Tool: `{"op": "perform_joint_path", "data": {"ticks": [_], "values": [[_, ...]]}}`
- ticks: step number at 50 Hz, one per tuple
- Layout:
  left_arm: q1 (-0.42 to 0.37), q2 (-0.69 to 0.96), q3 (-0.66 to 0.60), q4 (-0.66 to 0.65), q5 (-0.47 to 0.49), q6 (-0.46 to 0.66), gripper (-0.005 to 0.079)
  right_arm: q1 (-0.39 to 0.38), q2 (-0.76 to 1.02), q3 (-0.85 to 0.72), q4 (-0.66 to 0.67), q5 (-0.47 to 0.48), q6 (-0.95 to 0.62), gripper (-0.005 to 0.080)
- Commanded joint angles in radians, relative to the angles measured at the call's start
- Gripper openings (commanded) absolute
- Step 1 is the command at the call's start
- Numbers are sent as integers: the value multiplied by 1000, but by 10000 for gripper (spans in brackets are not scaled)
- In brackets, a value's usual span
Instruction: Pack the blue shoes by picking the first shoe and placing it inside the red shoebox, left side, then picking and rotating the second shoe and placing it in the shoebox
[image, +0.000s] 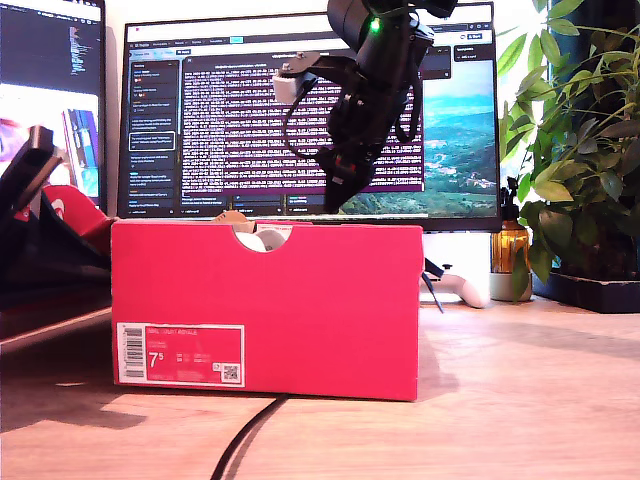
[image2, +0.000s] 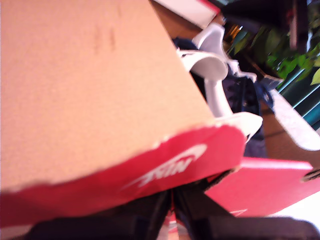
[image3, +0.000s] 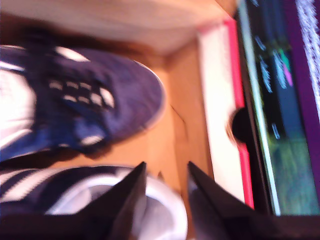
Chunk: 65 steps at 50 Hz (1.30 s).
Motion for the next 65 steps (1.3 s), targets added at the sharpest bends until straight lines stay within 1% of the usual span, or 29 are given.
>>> {"op": "perform_joint_path", "data": {"ticks": [1,2,3,6,7,11,13,14,22,26,31,40,48,52,61,65], "values": [[2,3,24,17,-1,-2,-20,15,19,59,-7,9,114,-3],[2,3,24,17,0,-2,-20,15,19,69,-18,9,124,-12],[2,2,24,16,4,-3,-20,16,19,79,-25,8,185,-13],[3,2,24,14,14,-2,-20,18,19,106,-56,9,185,-13],[5,2,24,12,14,-2,-20,20,19,116,-71,9,287,-13],[10,2,24,-1,14,0,-20,21,19,155,-146,9,375,-13],[12,0,24,-8,14,0,-20,21,19,169,-178,9,385,-13],[13,0,24,-13,14,20,-20,21,19,177,-196,9,429,-13],[13,-1,24,-58,29,63,-20,-9,19,187,-302,5,475,-13],[13,-16,24,-96,30,78,-20,-37,19,187,-342,-20,527,-13],[18,-60,24,-159,29,127,-20,-73,13,187,-342,-80,551,-13],[45,-209,24,-312,21,175,-20,-114,-22,187,-296,-80,580,-13],[82,-337,24,-462,-6,187,-20,-143,-47,187,-294,-80,593,-13],[97,-389,24,-529,-26,224,-20,-157,-50,186,-297,-80,610,-13],[128,-486,24,-602,-32,238,-20,-179,-54,178,-301,-77,607,-13],[143,-528,24,-631,-51,240,-20,-192,-58,173,-311,-78,607,-13]]}}
